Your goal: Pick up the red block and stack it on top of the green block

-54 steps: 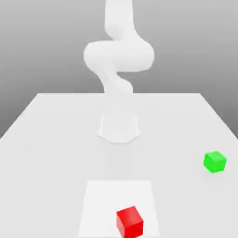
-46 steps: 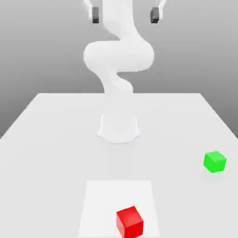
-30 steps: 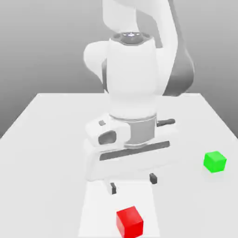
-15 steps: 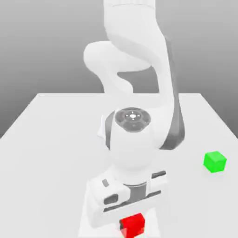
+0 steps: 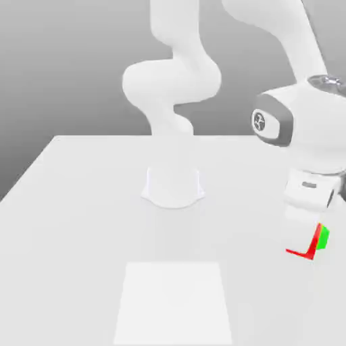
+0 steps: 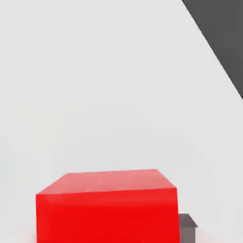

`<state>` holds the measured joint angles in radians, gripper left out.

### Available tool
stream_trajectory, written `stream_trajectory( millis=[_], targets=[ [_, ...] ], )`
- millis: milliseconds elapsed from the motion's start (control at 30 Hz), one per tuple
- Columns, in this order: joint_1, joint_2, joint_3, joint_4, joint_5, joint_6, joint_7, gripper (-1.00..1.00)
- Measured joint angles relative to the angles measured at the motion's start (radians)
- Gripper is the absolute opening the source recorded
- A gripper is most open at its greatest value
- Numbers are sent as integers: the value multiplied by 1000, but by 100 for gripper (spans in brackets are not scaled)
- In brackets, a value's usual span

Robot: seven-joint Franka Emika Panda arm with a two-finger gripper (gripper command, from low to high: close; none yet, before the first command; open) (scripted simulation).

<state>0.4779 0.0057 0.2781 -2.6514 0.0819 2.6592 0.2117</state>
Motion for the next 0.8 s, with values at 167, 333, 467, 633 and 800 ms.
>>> stream_trajectory(
  millis=[167, 333, 467, 633, 800],
  targets=[
    [166, -69, 67, -75, -23, 6, -51, -100],
    [176, 78, 36, -77, -169, 147, 46, -100],
    [187, 133, 14, -75, -228, 196, 87, 100],
    [187, 129, 15, -75, -223, 193, 83, 100],
    [199, -29, 40, -83, -72, 53, -24, 100]
  ],
)
